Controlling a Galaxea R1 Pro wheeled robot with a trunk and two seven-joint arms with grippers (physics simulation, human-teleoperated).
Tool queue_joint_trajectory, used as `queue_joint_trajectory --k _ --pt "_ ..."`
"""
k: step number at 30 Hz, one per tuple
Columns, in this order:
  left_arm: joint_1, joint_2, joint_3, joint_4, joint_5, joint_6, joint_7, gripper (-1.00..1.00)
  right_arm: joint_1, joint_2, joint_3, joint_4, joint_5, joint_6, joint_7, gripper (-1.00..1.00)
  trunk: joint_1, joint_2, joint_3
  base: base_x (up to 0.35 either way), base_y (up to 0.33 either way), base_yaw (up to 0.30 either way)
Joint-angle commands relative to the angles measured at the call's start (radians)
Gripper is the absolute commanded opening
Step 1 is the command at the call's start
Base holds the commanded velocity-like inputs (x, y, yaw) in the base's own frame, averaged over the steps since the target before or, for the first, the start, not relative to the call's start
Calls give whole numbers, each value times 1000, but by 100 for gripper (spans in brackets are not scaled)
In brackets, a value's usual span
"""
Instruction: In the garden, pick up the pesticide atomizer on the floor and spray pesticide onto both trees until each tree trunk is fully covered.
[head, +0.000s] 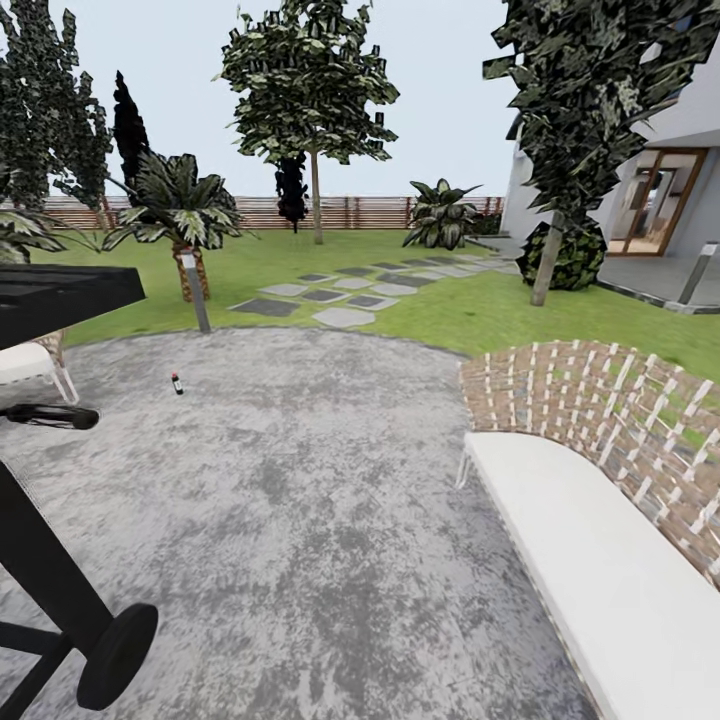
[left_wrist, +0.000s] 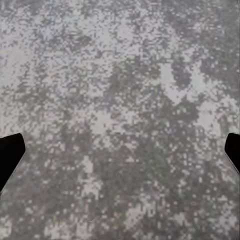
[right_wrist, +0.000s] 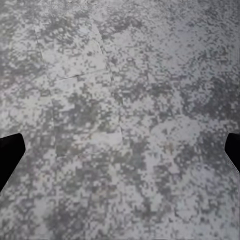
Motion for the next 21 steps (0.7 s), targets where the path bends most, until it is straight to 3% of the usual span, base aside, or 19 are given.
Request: queue_joint_trajectory --k 1,21 --pt "0 0 0 0 0 0 0 100 0 0 0 0 0 0 0 100 0 0 0 340 0 6" --pt "0 -1 0 0 0 0 0 100 0 0 0 0 0 0 0 100 0 0 0 340 0 0"
